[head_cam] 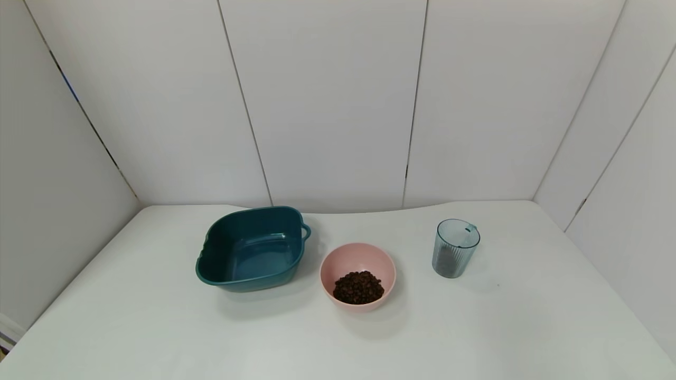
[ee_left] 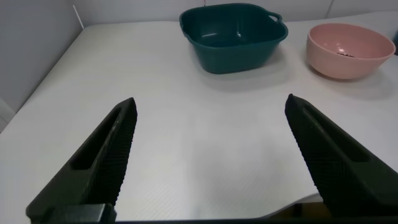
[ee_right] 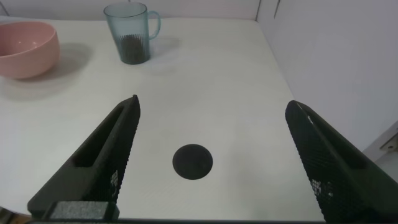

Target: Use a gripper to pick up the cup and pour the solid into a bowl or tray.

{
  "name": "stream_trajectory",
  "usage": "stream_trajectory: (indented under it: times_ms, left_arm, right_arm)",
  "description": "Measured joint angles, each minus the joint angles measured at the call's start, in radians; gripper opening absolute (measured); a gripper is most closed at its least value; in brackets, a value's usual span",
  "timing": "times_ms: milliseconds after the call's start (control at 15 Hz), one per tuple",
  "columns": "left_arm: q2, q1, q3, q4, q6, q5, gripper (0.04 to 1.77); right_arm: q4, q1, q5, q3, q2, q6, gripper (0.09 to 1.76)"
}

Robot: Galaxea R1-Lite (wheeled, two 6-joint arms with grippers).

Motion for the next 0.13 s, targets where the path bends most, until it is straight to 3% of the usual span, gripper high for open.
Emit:
stream_trajectory:
  times_ms: [133]
  left_arm:
    - [0.000, 0.000, 0.000, 0.000, 0.000, 0.000, 1.72]
  right_arm:
    - [0.001, 0.000, 0.000, 0.000, 0.000, 0.001, 1.70]
